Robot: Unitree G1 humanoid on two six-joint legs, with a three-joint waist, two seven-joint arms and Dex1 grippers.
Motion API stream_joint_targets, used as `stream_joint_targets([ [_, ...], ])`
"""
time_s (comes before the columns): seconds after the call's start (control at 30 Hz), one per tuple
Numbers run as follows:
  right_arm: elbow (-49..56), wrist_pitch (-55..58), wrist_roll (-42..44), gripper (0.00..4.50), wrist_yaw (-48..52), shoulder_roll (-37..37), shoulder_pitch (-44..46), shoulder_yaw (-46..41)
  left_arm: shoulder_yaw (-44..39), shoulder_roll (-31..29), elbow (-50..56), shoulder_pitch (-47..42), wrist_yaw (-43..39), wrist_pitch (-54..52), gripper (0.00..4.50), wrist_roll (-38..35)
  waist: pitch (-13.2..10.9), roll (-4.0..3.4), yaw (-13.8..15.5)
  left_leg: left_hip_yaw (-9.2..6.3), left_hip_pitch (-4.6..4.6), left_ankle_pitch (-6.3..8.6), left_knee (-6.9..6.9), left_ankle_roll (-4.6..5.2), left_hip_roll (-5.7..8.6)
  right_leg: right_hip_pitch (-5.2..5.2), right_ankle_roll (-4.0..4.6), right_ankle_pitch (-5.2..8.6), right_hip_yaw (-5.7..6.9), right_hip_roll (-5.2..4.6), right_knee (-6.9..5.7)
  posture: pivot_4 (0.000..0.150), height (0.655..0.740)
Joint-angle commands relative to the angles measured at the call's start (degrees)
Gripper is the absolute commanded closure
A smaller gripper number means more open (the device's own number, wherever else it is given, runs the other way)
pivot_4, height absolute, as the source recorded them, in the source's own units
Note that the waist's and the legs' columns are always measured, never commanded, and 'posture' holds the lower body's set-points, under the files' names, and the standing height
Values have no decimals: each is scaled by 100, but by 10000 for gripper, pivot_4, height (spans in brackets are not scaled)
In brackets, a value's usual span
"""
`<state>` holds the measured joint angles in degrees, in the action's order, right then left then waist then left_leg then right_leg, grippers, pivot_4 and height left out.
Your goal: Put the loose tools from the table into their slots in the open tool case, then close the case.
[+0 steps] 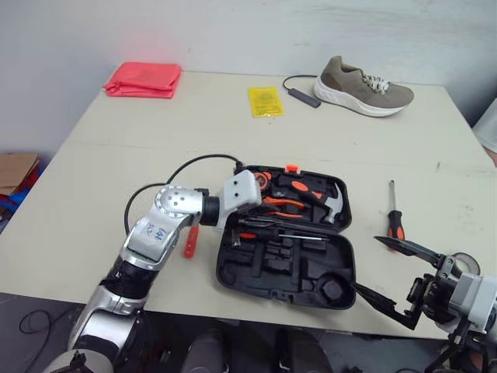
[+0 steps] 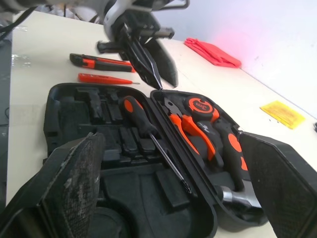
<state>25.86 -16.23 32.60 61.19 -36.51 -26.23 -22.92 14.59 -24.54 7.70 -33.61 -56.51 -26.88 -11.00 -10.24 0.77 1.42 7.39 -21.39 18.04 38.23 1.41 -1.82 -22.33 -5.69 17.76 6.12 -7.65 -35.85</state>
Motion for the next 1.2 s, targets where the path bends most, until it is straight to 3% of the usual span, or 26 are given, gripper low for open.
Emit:
stream_joint_targets([
  [0.03,242,89,-8,0,-147,-44,6,-101,51,192,-175,114,62,434,44639,-29,0,0,0,1,0,0,-1,0,0,0,0,0,0,0,0,1500,7400],
  [0.5,775,987,-4,0,-738,-343,379,-172,761,342,-1029,138,401,918,44639,879,2,0,26,-2,1,2,1,3,3,6,-1,-1,4,-3,3,1500,7400],
  [0.97,961,1312,0,0,-911,-275,331,-255,1797,344,-906,-140,219,11,44639,1560,25,-9,30,-45,29,11,-3,6,1,74,-3,-2,43,-3,41,1500,7400],
  [1.1,804,1068,-109,0,-899,-98,199,-329,1463,365,-890,-112,247,519,44639,1376,31,-13,43,-48,28,13,-3,8,2,77,-3,-2,45,-5,46,1500,7400],
  [1.2,619,860,-137,0,-918,70,40,-621,700,339,-750,14,163,1380,44639,801,28,-16,19,-48,26,13,-4,8,1,75,-3,-2,45,-12,47,1500,7400],
])
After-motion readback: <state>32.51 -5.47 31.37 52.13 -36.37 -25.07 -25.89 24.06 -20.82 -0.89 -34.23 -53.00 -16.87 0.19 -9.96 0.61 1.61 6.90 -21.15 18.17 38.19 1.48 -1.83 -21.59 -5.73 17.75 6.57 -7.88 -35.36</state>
